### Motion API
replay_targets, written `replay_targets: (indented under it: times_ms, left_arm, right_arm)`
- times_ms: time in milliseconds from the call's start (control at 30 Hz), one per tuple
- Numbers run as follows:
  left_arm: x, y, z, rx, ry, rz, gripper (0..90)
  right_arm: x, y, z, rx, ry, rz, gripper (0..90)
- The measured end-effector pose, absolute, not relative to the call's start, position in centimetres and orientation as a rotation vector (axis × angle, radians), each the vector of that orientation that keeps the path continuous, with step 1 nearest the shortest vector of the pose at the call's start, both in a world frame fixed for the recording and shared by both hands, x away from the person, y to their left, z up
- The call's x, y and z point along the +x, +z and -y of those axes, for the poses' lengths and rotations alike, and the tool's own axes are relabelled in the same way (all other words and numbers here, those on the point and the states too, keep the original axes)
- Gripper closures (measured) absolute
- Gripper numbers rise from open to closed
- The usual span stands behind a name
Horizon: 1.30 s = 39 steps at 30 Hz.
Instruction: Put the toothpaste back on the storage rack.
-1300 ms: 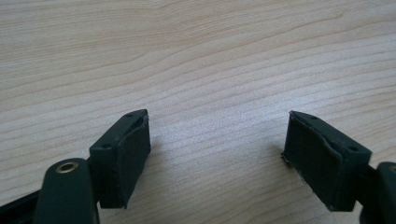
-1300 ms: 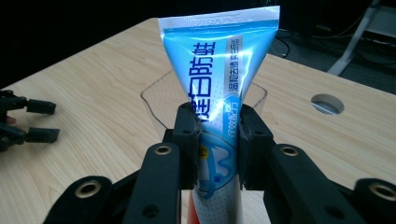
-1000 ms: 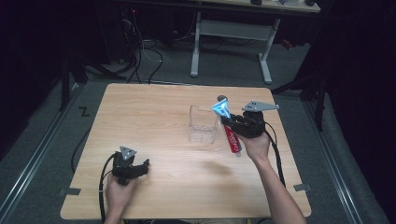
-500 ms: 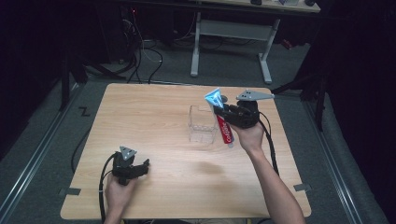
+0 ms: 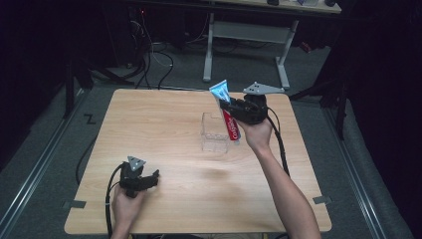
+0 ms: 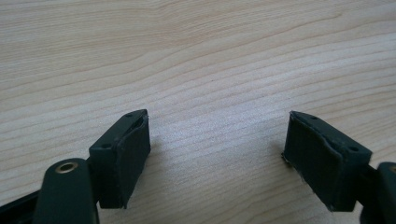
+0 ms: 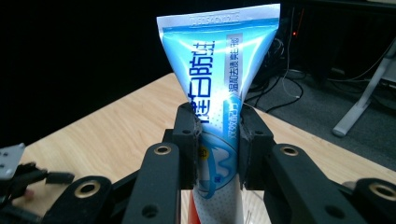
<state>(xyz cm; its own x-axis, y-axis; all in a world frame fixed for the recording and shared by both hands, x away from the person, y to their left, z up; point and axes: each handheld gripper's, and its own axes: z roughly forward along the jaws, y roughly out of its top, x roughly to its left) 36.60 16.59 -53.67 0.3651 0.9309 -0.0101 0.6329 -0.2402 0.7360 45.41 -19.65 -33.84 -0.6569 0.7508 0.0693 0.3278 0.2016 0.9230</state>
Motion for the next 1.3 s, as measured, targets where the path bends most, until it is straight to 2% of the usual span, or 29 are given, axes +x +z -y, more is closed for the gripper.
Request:
replay_targets:
  times_ms: [633,1300]
  left_arm:
    - [36.6,-53.7,-16.6,1.973,0.581,-1.350,22.8]
    - [36.6,-53.7,-16.6,1.974,0.580,-1.348,22.8]
  right_arm:
    - [48.2,-33.9,17.1,0.998,1.472,-2.033,72.7]
    - [49.5,-36.2,16.4,1.037,1.393,-2.073,72.3]
